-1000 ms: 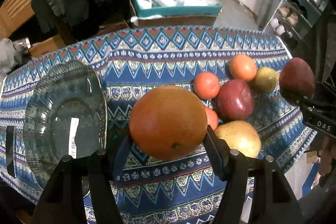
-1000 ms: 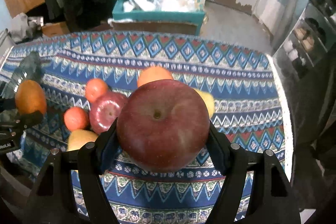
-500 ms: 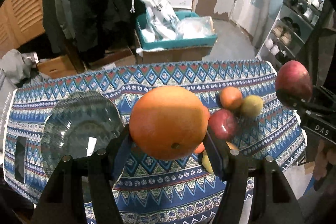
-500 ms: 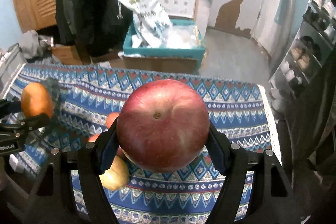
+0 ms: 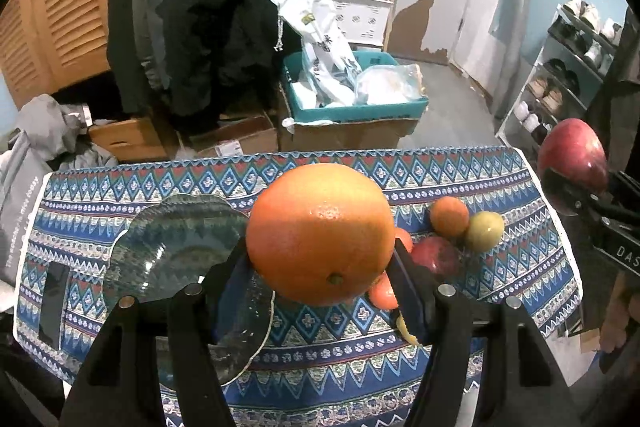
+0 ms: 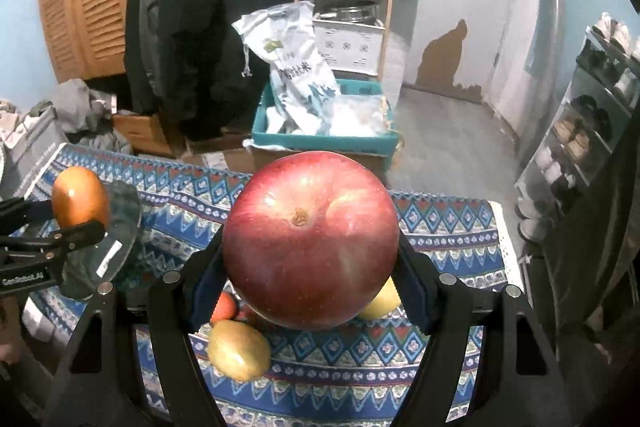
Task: Organize fruits
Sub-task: 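Lift and carry the orange with left tool while right tool carries the apple to the glass plate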
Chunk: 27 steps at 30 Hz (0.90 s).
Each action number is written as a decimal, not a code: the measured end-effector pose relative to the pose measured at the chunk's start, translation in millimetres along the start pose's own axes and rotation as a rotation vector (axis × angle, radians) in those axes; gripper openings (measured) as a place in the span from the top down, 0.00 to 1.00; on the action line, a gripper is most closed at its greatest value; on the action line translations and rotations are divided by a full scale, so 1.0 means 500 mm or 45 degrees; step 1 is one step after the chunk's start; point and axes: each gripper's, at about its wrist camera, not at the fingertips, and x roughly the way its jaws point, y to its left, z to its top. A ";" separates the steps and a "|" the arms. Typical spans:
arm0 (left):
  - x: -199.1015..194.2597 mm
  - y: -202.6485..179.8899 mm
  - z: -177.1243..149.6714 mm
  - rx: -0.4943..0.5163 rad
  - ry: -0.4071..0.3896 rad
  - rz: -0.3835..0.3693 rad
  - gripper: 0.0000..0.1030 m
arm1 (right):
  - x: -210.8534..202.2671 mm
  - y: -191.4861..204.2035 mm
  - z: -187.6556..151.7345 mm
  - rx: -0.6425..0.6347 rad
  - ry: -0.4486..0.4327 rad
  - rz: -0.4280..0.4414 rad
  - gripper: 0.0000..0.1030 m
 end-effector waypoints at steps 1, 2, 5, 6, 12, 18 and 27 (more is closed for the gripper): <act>0.000 0.004 0.001 -0.006 -0.001 0.001 0.34 | 0.001 0.004 0.003 -0.002 -0.002 0.006 0.28; -0.001 0.007 0.001 -0.011 -0.001 0.002 0.34 | 0.002 0.009 0.005 -0.004 -0.003 0.012 0.28; -0.001 0.020 0.000 -0.023 -0.002 0.012 0.34 | 0.008 0.026 0.016 -0.012 -0.004 0.034 0.28; -0.002 0.026 -0.001 -0.030 -0.001 0.015 0.34 | 0.011 0.034 0.022 -0.014 -0.007 0.046 0.28; -0.004 0.071 -0.005 -0.080 0.002 0.043 0.34 | 0.028 0.076 0.042 -0.032 -0.001 0.101 0.28; -0.007 0.121 -0.010 -0.134 0.000 0.082 0.34 | 0.054 0.131 0.064 -0.062 0.011 0.163 0.28; -0.001 0.203 -0.024 -0.224 0.018 0.142 0.34 | 0.104 0.224 0.094 -0.115 0.038 0.230 0.28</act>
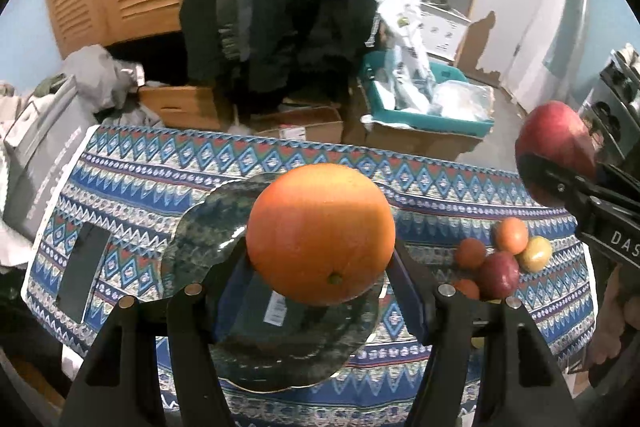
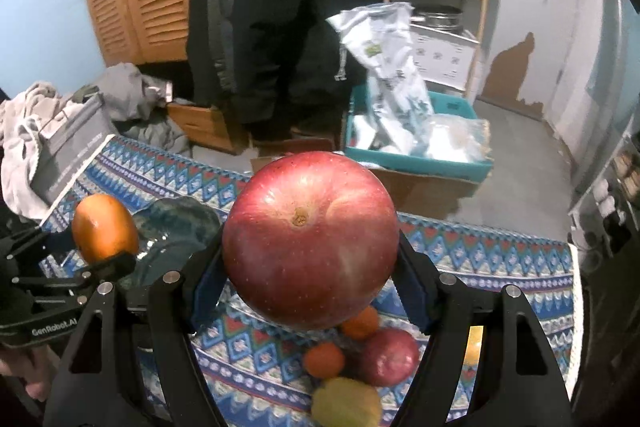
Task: Organize fruits
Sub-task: 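Lift and carry the orange with left tool while right tool carries the apple to the glass plate, then lower the orange onto the glass plate with left tool while right tool lowers the apple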
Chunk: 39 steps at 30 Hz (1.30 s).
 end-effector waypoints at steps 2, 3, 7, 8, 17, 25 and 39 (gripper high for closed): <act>0.003 0.016 -0.002 -0.015 0.004 0.012 0.34 | 0.016 0.019 0.005 -0.011 0.015 0.017 0.28; 0.007 0.026 -0.004 -0.024 0.009 0.016 0.34 | 0.027 0.032 0.009 -0.019 0.026 0.031 0.28; 0.027 0.063 -0.012 -0.059 0.035 0.037 0.34 | 0.059 0.073 0.019 -0.051 0.057 0.068 0.28; 0.031 0.069 -0.015 -0.064 0.042 0.045 0.34 | 0.068 0.082 0.021 -0.062 0.068 0.079 0.28; 0.085 0.150 -0.045 -0.124 0.127 0.106 0.34 | 0.164 0.175 0.016 -0.142 0.192 0.145 0.28; 0.142 0.198 -0.074 -0.154 0.221 0.138 0.34 | 0.248 0.242 -0.013 -0.220 0.316 0.164 0.28; 0.203 0.208 -0.106 -0.163 0.353 0.119 0.34 | 0.330 0.268 -0.072 -0.271 0.510 0.150 0.28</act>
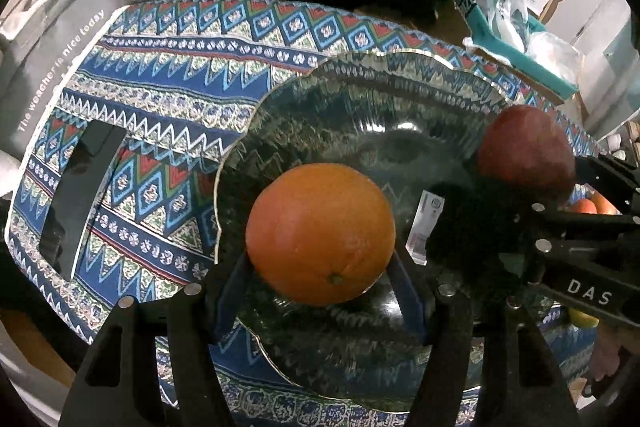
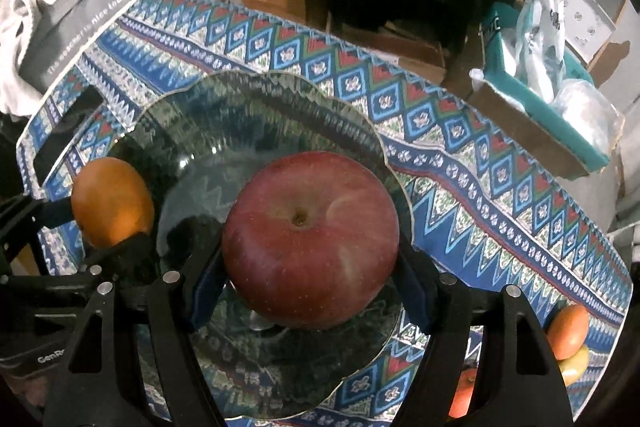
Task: Organize fruits
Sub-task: 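Lower the orange onto the glass plate with left tool while right tool lowers the apple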
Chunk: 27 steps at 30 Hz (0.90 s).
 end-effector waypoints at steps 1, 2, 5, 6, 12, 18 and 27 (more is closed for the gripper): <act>0.006 -0.002 -0.002 0.006 0.014 0.002 0.34 | 0.003 0.001 -0.001 -0.001 0.006 0.001 0.28; 0.008 -0.003 -0.003 0.009 0.023 0.003 0.34 | 0.005 0.001 -0.001 -0.003 0.010 0.000 0.28; 0.015 -0.004 -0.008 0.012 0.045 0.002 0.34 | 0.007 0.003 -0.002 -0.006 0.023 0.001 0.28; 0.016 -0.005 -0.008 0.014 0.049 0.003 0.34 | 0.008 0.004 -0.002 -0.004 0.025 0.005 0.28; 0.035 -0.007 -0.011 0.012 0.098 0.007 0.34 | 0.016 0.010 -0.004 -0.022 0.051 -0.006 0.27; 0.012 -0.014 -0.010 0.044 0.027 0.048 0.21 | 0.018 0.014 -0.005 -0.033 0.057 0.001 0.27; -0.009 -0.014 -0.013 0.047 0.009 0.071 0.19 | 0.008 0.016 -0.009 -0.039 0.029 -0.023 0.27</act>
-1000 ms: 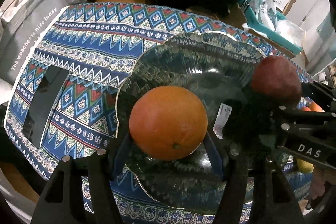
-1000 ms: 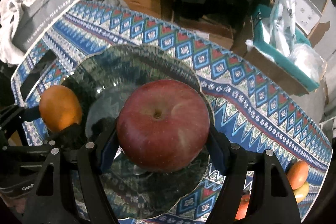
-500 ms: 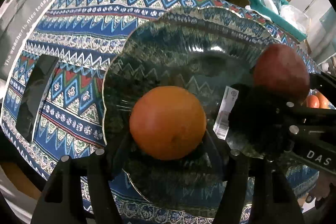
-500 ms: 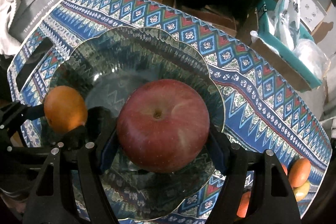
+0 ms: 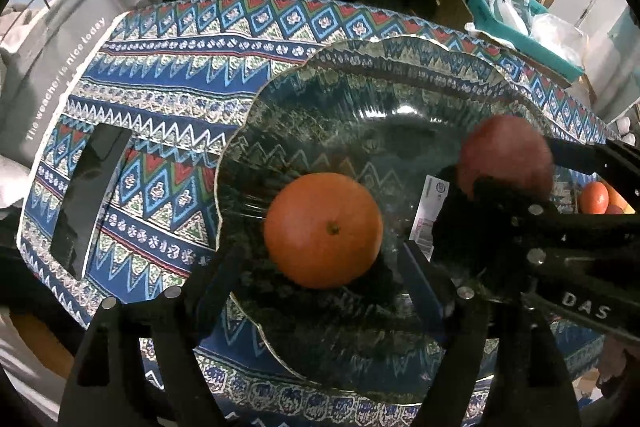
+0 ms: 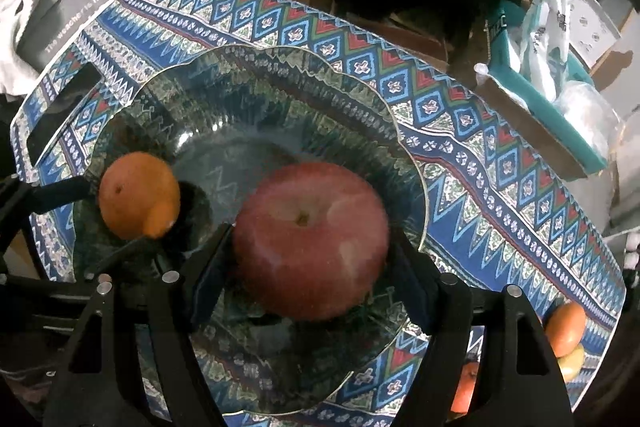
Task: Organize fruits
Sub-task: 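Lower the orange onto the glass plate with left tool while right tool lowers the apple, then open both tools and withdraw them from the glass plate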
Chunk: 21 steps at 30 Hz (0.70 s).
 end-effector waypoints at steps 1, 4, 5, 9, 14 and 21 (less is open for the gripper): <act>-0.004 0.004 0.001 -0.004 -0.002 0.004 0.17 | -0.007 0.001 0.001 0.001 -0.020 0.013 0.26; -0.020 0.008 0.002 -0.020 -0.035 0.007 0.15 | -0.038 0.007 0.008 -0.005 -0.092 -0.014 0.24; -0.028 0.009 0.003 -0.024 -0.046 0.008 0.15 | -0.050 0.006 0.011 -0.003 -0.111 -0.015 0.24; -0.057 0.011 0.006 -0.029 -0.112 0.041 0.06 | -0.082 -0.007 0.018 0.038 -0.157 -0.013 0.24; -0.102 0.002 0.009 0.001 -0.204 0.047 0.03 | -0.130 -0.028 0.018 0.077 -0.227 -0.050 0.24; -0.157 -0.036 0.015 0.064 -0.308 0.069 0.01 | -0.214 -0.061 -0.002 0.141 -0.350 -0.096 0.19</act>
